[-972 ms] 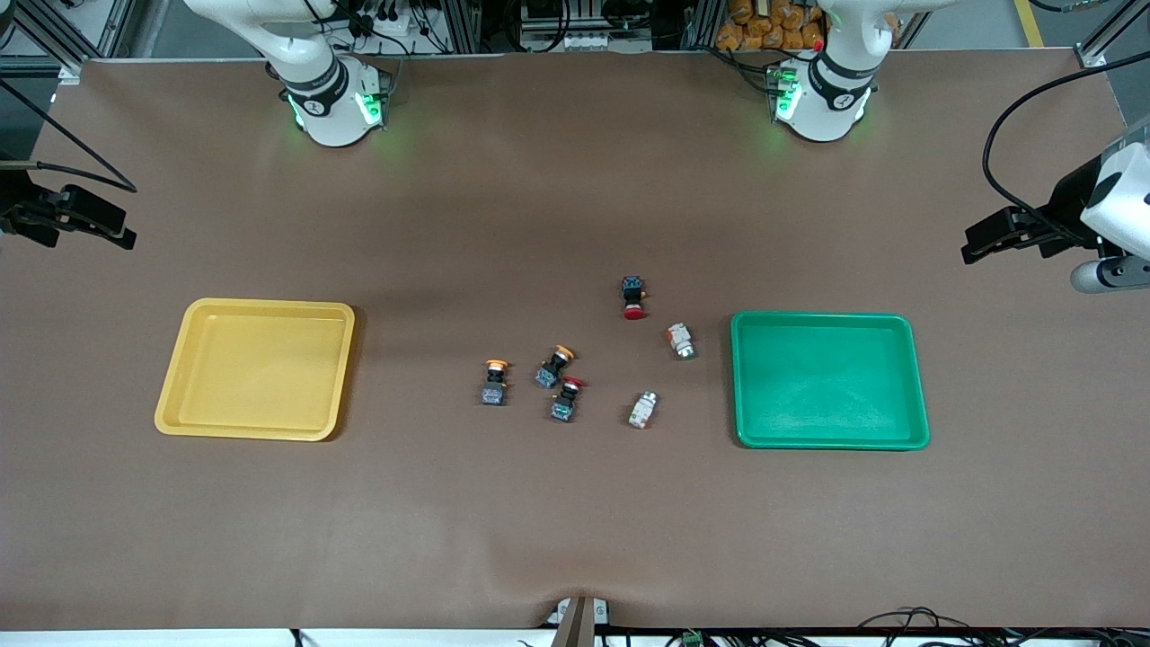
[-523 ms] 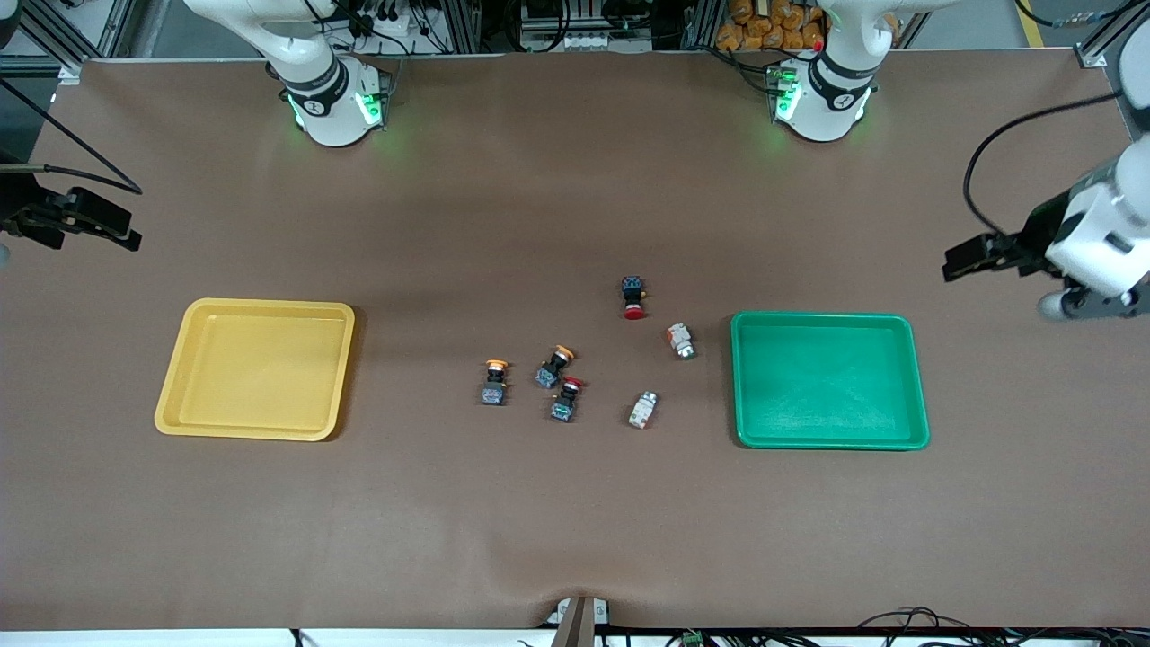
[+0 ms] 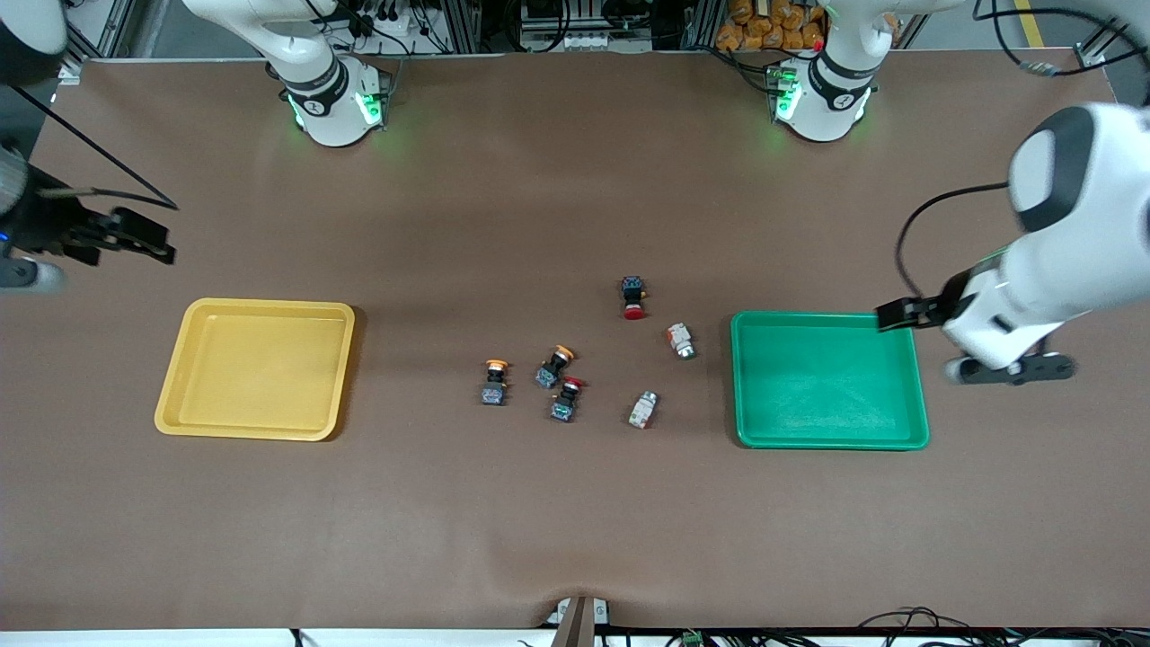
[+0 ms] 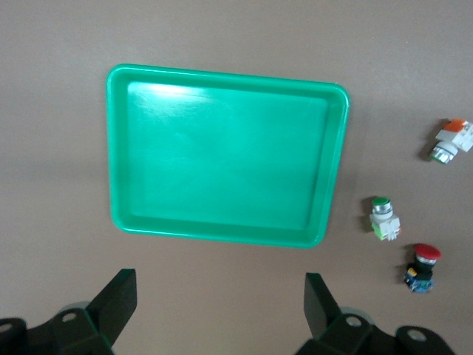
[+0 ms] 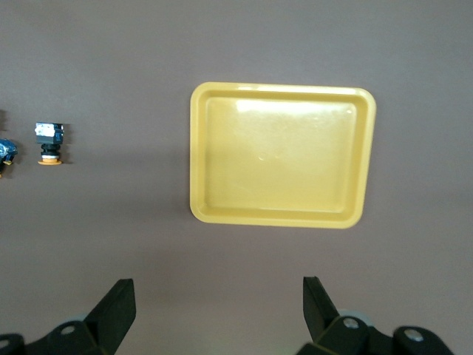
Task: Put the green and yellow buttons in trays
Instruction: 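Reach both grippers down toward the buttons between the trays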
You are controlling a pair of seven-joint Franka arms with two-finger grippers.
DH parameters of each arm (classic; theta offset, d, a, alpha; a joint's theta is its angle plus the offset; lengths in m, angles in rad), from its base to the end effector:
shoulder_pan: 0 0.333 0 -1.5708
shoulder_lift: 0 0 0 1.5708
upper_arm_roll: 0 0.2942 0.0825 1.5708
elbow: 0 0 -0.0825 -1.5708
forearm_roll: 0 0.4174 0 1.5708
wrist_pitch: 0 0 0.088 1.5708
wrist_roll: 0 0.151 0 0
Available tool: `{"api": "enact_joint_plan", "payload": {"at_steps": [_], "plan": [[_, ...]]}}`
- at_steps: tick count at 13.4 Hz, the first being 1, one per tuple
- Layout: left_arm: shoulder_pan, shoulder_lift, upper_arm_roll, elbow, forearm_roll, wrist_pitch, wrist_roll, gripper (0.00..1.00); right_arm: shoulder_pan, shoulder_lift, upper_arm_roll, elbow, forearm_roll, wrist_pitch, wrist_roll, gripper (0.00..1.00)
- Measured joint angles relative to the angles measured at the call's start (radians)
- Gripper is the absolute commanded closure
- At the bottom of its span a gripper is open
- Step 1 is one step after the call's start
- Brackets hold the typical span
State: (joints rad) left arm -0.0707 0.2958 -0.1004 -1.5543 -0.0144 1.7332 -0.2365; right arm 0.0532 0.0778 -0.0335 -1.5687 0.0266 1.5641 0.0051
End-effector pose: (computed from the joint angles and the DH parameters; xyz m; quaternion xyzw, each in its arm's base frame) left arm 0.6492 -0.1094 0.3953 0.9975 0.0355 -0.0609 0.0096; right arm 0.6026 0.0164 0.5129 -0.9991 -0.0068 0.0413 0.0115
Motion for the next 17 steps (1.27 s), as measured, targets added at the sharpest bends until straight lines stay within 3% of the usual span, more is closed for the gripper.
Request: {"api": "enact_joint_plan", "payload": {"at_steps": [6,10,14,17], "plan": [[-0.126,0.116,-0.003,0.001,0.0,0.133,-0.221,0.0,0.071,0.097,0.001,-0.001,0.012,0.076,0.046,0.0],[-0.213,0.196,-0.003,0.001,0.0,0.235,-0.392,0.0,0.09,0.165,0.001,-0.004,0.082,0.136,0.046,0.0],[-0.278,0.298,-0.003,0.0,-0.001,0.358,-0.521,0.0,0.15,0.31,0.001,-0.009,0.158,0.299,0.08,0.0],[-0.302,0.341,-0.004,-0.007,-0.015,0.373,-0.592,0.0,0.235,0.404,0.004,-0.011,0.191,0.457,0.192,0.0]]}}
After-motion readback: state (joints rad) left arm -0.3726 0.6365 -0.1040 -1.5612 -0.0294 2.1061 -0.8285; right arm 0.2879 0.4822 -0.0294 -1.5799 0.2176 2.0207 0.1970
